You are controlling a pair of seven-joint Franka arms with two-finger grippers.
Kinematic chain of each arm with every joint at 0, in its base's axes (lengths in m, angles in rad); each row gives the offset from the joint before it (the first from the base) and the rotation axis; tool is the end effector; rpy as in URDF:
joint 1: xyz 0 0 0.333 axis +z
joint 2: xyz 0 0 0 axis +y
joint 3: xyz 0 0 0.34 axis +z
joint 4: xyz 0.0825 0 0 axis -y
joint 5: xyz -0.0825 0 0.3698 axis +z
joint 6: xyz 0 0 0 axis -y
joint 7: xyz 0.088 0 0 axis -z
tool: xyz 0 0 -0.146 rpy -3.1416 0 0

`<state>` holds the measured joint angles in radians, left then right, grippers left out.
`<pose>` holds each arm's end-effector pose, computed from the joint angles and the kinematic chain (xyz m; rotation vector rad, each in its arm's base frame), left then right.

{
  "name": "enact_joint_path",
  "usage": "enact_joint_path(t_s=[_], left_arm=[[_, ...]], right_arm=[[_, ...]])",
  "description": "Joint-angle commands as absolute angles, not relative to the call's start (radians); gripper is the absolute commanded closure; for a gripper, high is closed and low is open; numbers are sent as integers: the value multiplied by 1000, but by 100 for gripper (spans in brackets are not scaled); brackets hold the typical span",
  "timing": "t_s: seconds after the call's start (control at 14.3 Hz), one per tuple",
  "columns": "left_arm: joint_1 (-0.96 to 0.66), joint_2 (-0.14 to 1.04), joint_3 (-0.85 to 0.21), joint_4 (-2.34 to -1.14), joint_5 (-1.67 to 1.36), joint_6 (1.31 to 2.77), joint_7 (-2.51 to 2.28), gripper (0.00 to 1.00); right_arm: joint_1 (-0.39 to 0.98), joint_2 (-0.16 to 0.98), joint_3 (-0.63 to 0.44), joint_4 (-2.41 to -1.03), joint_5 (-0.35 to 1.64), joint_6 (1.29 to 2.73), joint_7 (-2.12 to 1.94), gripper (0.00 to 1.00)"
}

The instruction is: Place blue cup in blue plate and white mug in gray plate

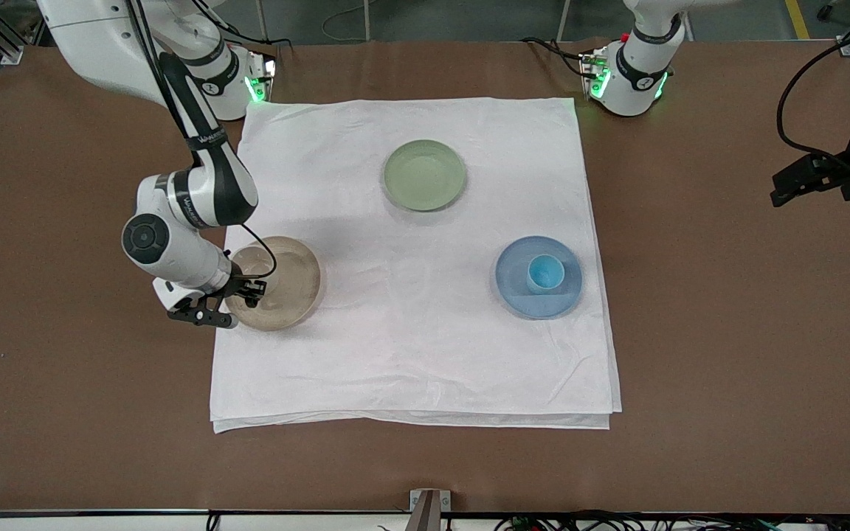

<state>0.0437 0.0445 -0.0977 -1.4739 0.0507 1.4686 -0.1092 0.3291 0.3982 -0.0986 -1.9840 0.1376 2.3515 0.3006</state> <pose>0.5428 -0.0202 0.6208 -3.0893 -0.0913 0.0706 0.5884 0.1457 0.2555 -3.0820 0.2490 0.0642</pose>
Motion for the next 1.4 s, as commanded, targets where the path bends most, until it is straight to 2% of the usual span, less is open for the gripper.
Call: enact_joint_path(t_s=[0.0, 0.21, 0.42, 0.63, 0.91, 1.33], left_arm=[[32, -15, -90, -1542, 34, 1471, -115, 0], [28, -12, -92, -1546, 20, 1477, -115, 0], [26, -3, -92, -1549, 21, 1505, -114, 0], [32, -3, -89, -1542, 20, 1505, -113, 0], [34, -2, -83, -1539, 21, 1505, -114, 0], [45, -28, -86, -1543, 17, 1496, -104, 0]], right_arm=[[321, 394, -98, -1927, 152, 2332, 288, 0], [273, 393, -106, -1785, 143, 2162, 246, 0], [161, 384, -107, -1685, 137, 2004, 53, 0], [66, 371, -112, -1570, 19, 1840, -73, 0], [20, 379, -112, -1382, -6, 1626, -77, 0], [17, 364, -104, -1345, 3, 1598, -67, 0]])
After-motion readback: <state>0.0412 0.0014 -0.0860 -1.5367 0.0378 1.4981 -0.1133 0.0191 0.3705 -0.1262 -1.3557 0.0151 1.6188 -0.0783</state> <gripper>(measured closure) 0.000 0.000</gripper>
